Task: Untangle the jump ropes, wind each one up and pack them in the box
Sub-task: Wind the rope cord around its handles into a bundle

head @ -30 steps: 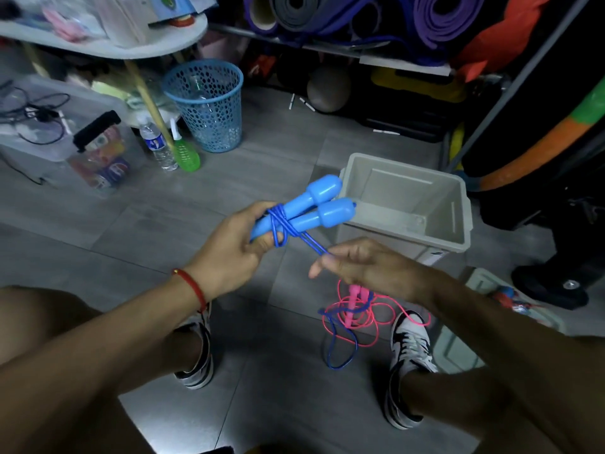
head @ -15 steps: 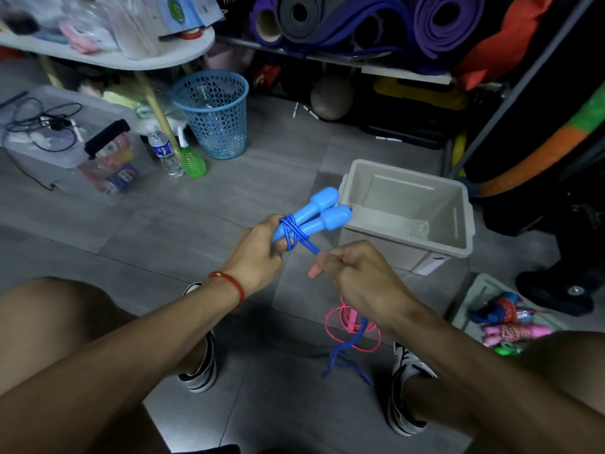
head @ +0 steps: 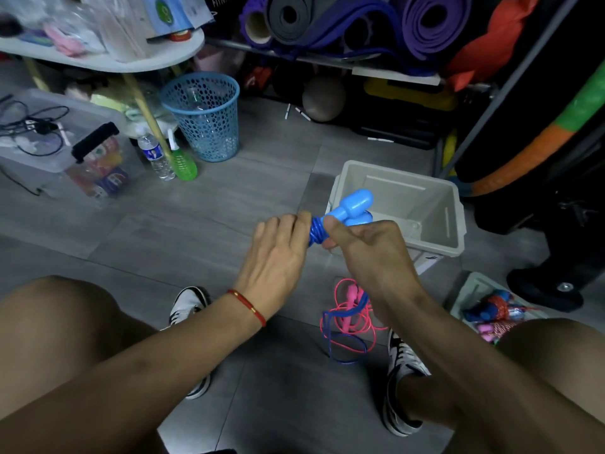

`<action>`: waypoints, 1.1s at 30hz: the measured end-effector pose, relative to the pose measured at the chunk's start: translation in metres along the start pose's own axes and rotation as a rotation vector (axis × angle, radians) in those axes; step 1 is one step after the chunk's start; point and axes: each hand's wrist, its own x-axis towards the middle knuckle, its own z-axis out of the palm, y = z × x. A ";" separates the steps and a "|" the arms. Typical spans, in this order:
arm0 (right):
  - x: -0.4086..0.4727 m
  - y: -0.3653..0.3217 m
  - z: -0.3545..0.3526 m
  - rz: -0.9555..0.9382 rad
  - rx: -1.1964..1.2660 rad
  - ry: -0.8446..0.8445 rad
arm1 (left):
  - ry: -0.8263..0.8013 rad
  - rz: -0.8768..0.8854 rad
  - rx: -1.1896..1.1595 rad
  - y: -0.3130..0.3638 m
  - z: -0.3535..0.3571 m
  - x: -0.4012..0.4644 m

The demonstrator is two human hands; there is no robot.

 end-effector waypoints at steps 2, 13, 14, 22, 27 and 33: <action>0.003 0.002 0.000 -0.012 0.028 0.035 | 0.069 0.047 0.070 0.006 -0.003 0.000; 0.028 0.010 -0.012 -0.212 -0.068 -0.055 | -0.008 -0.263 -0.713 0.014 -0.029 0.006; 0.027 0.011 -0.013 -0.226 -0.056 -0.103 | 0.004 -0.355 -0.837 0.007 -0.029 0.012; 0.019 0.010 -0.022 -0.275 -0.029 -0.305 | -0.557 -0.473 -1.402 -0.011 -0.037 0.028; 0.023 0.023 -0.010 -0.285 -0.186 -0.207 | -0.394 -0.605 -1.409 0.004 -0.030 0.026; 0.018 0.024 -0.004 -0.262 -0.517 -0.256 | -0.223 -0.709 -1.209 -0.011 -0.013 0.032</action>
